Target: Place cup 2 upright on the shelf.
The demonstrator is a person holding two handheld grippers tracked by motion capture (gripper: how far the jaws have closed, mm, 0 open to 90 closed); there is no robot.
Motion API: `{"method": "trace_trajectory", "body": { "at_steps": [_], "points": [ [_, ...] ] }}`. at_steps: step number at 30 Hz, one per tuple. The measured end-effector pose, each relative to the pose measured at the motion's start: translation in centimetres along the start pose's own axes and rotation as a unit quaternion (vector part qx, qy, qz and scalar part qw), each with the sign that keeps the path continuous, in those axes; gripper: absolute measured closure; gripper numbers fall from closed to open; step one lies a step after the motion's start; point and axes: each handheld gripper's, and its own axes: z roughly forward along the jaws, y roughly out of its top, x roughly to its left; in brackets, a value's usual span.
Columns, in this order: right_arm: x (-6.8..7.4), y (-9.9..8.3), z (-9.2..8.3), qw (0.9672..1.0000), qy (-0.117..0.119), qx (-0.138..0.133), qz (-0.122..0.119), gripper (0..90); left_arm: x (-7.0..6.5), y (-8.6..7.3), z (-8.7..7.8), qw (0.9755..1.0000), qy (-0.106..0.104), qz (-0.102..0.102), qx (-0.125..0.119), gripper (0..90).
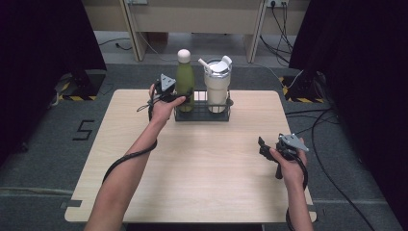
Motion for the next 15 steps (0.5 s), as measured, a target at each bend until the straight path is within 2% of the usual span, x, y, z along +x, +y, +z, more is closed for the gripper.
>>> {"method": "trace_trajectory", "body": {
  "at_steps": [15],
  "points": [
    [0.0, 0.0, 0.0, 1.0000, 0.000, 0.000, 0.000, 14.9, 0.1, 0.1, -1.6, 0.9999, -0.001, 0.008, -0.008, 3.1]
  ]
}}
